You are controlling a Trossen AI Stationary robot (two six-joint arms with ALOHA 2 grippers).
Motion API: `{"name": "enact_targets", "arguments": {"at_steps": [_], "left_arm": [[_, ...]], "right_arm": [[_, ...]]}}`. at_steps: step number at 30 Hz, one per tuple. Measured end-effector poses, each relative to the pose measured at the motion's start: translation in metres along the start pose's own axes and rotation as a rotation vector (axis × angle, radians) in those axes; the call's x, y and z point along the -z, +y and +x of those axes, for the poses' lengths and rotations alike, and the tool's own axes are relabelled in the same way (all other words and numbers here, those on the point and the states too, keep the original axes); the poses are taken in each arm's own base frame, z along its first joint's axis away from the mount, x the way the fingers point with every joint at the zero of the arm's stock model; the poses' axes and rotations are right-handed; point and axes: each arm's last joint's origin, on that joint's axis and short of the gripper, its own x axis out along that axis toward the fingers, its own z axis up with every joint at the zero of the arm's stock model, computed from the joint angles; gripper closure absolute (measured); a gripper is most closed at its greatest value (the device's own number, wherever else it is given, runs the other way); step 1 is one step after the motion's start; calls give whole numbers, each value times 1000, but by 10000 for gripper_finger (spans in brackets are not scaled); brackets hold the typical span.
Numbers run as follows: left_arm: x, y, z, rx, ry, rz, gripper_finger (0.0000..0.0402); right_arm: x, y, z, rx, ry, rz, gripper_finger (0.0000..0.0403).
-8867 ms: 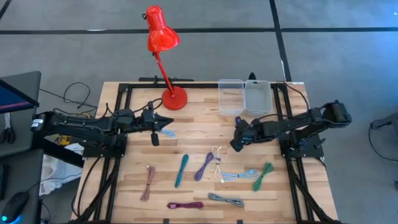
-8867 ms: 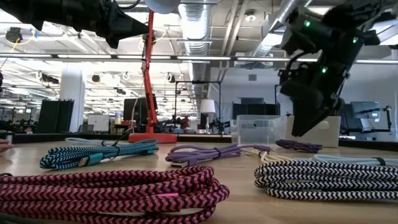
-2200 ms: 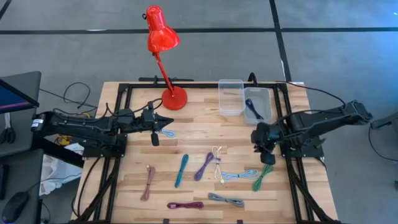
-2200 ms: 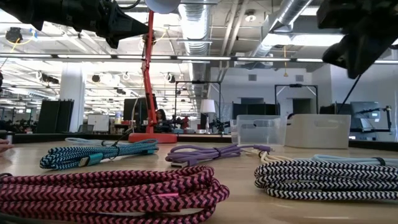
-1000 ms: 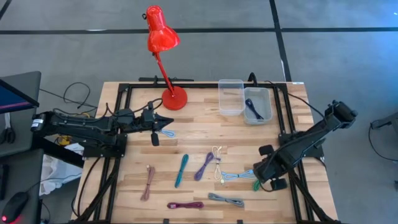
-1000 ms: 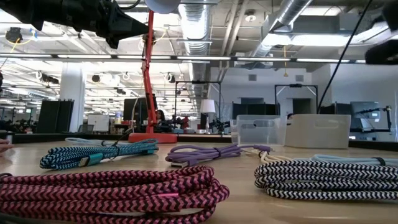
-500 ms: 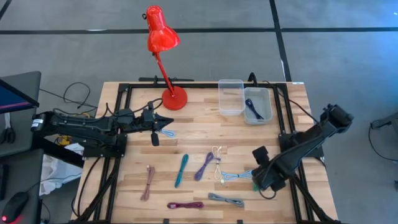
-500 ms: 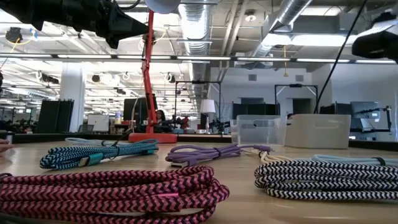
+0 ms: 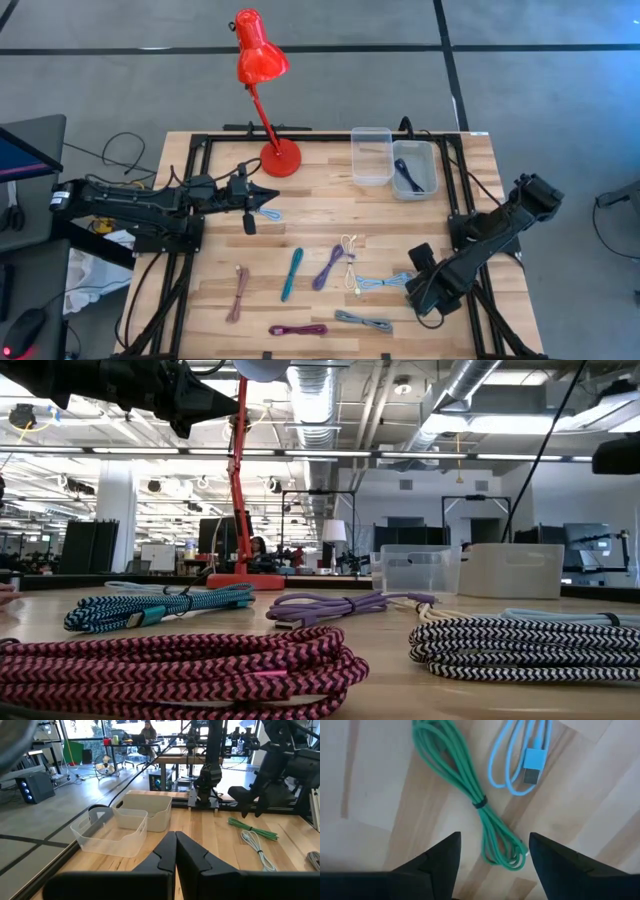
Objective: Pick & Place USB Port
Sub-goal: Put the green charger cable into the transparent bin
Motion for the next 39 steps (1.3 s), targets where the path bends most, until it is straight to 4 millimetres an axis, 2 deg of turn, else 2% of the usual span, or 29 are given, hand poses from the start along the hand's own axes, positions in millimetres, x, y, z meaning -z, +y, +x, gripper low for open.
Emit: {"name": "enact_targets", "arguments": {"at_steps": [11,24,29,39], "left_arm": [[0,0,0,0,0,0,396],[0,0,0,0,0,0,396],[0,0,0,0,0,0,396],[0,0,0,0,0,0,396]], "right_arm": [[18,3,25,88,62,20,187],[20,2,44,76,-9,27,220],[22,2,46,72,-6,51,262],[22,3,47,55,-2,77,385]]}}
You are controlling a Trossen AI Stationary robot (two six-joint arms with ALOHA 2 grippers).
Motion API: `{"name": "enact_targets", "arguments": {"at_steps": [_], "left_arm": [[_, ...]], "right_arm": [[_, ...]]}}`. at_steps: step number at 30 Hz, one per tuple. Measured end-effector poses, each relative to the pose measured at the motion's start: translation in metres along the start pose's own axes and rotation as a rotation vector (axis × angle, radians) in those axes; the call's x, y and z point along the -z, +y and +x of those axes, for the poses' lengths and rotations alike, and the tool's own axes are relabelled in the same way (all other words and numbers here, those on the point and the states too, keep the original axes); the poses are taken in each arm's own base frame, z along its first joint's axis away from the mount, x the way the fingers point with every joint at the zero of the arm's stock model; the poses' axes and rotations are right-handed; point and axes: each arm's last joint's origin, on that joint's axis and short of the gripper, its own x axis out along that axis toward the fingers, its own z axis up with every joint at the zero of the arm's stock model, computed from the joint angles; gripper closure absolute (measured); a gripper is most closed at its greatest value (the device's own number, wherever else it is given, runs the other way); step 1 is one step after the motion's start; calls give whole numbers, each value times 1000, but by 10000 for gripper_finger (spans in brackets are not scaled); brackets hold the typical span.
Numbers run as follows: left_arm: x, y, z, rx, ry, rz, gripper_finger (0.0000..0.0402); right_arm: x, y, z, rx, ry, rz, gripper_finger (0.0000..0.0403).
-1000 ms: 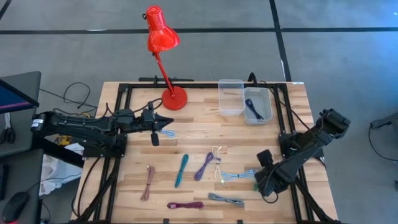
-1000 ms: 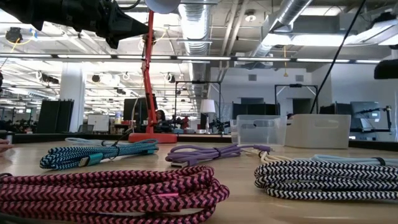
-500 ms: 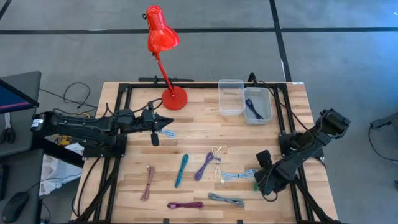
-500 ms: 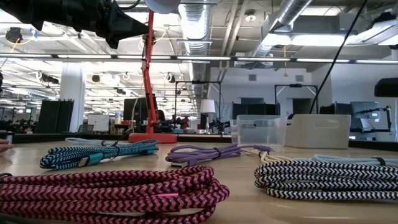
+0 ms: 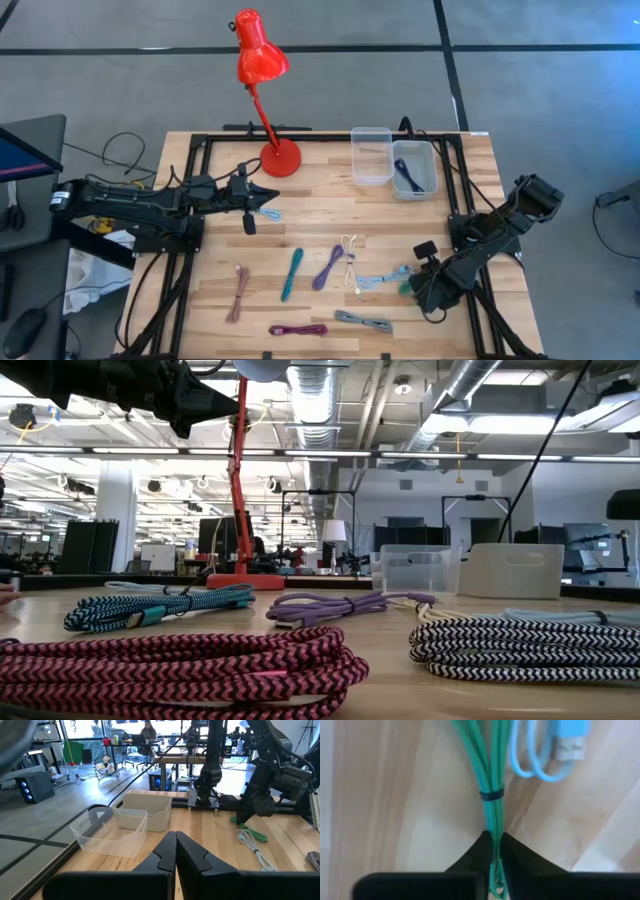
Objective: Pick & Place USB Port
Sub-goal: Put the green charger cable into the transparent bin
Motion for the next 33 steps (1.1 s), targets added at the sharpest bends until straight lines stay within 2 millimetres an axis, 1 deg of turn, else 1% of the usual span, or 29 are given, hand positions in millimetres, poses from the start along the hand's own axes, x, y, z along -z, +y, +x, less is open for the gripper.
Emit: {"name": "enact_targets", "arguments": {"at_steps": [2,6,9,12,15,18,22,26,29,33], "left_arm": [[0,0,0,0,0,0,396],[0,0,0,0,0,0,396],[0,0,0,0,0,0,396],[0,0,0,0,0,0,396],[0,0,0,0,0,0,396],[0,0,0,0,0,0,396],[0,0,0,0,0,0,396],[0,0,0,0,0,0,396],[0,0,0,0,0,0,396],[0,0,0,0,0,0,396]], "right_arm": [[0,0,0,1,-1,2,394],[0,0,0,0,0,15,388],[4,-2,-4,-4,9,28,394],[8,-5,-13,-9,-13,37,397],[16,-12,-24,32,-45,83,398],[23,-18,-38,66,-142,134,399],[36,-32,-56,129,-272,238,400],[56,-47,-73,206,-393,337,401],[70,-57,-82,259,-470,406,401],[84,-71,-89,317,-532,520,402]]}}
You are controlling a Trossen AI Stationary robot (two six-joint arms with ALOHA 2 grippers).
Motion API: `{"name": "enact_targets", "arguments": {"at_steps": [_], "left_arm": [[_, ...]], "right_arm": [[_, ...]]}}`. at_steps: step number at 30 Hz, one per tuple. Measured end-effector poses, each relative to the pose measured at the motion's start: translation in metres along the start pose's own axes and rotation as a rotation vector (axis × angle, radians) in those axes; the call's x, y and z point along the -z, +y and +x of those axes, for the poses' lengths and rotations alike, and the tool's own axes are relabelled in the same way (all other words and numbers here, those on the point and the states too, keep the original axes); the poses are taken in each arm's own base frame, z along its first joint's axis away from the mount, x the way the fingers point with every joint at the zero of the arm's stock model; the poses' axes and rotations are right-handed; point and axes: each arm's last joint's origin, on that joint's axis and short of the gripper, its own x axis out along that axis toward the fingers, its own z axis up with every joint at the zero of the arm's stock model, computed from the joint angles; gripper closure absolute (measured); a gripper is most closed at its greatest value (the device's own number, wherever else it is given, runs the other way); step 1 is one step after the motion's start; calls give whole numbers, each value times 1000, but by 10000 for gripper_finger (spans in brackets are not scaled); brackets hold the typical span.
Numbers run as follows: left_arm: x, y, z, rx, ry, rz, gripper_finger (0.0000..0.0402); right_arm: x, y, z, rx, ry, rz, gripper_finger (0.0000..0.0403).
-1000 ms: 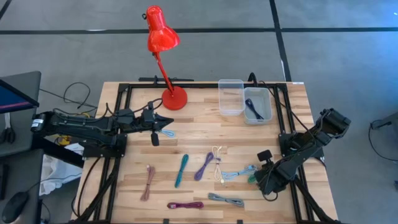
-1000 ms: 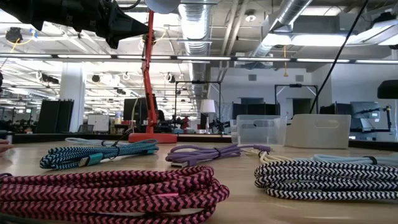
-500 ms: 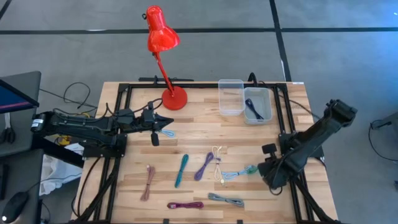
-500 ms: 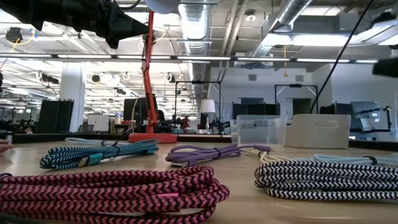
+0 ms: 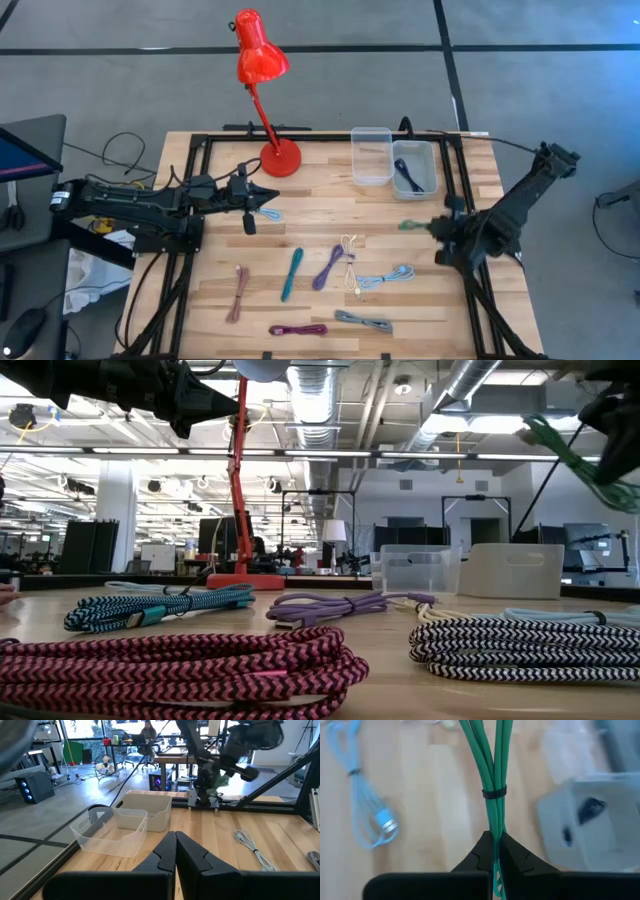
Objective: Pick & Place USB Port
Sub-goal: Put the green charger cable into the transparent bin
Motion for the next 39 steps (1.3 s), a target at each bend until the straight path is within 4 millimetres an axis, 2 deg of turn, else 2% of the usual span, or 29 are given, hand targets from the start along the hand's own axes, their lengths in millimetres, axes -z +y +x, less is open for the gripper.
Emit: {"name": "enact_targets", "arguments": {"at_steps": [7,15,33,39], "left_arm": [[0,0,0,0,0,4,396],[0,0,0,0,0,4,396],[0,0,0,0,0,4,396],[0,0,0,0,0,4,396]], "right_arm": [[0,-27,2,154,-11,186,402],[-2,-48,6,241,7,360,403],[-23,-78,24,446,-77,722,403],[-20,-83,45,493,-43,796,403]]}}
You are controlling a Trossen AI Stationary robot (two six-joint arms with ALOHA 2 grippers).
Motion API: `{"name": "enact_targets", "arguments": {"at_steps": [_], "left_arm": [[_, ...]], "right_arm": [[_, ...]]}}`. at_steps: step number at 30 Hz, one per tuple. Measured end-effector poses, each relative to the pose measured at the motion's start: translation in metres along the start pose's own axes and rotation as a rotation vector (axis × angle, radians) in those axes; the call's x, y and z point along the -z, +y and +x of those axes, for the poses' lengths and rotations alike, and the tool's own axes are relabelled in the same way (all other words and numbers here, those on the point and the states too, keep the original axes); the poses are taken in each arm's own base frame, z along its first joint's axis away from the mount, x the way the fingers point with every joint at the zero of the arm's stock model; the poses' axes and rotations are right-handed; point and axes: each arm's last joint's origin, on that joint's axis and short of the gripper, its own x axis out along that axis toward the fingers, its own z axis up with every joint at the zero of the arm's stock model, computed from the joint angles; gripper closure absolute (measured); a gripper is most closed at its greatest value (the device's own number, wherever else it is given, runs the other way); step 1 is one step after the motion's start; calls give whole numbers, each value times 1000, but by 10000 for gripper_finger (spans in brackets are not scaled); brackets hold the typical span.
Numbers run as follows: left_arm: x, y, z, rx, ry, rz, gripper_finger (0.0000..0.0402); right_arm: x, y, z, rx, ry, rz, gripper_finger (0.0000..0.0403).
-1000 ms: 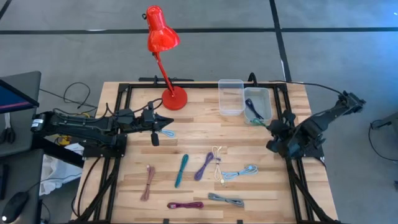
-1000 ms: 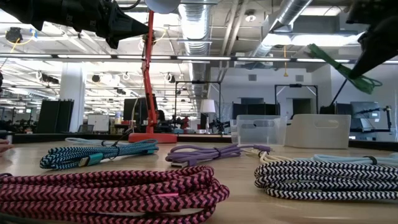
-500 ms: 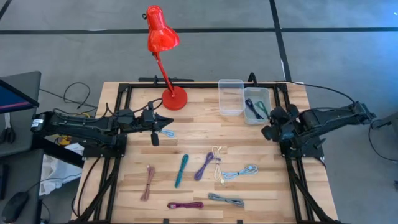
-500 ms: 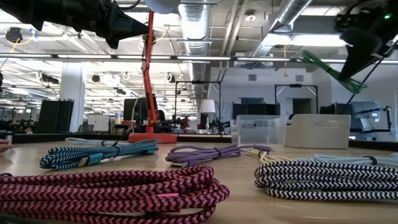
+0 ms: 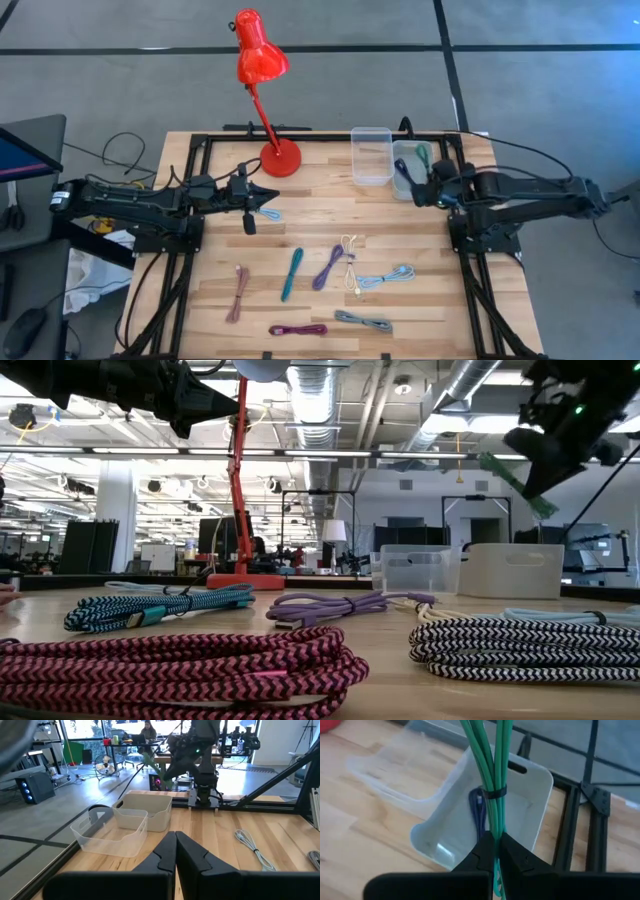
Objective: Pick & Place USB Port
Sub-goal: Put the green charger cable into the transparent bin
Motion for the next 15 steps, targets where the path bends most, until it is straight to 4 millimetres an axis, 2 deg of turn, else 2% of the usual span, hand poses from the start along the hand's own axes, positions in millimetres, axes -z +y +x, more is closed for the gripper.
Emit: {"name": "enact_targets", "arguments": {"at_steps": [8,15], "left_arm": [[0,0,0,0,0,0,396],[0,0,0,0,0,0,396]], "right_arm": [[-2,5,26,55,-24,3,403],[-11,6,50,118,41,-18,403]]}}
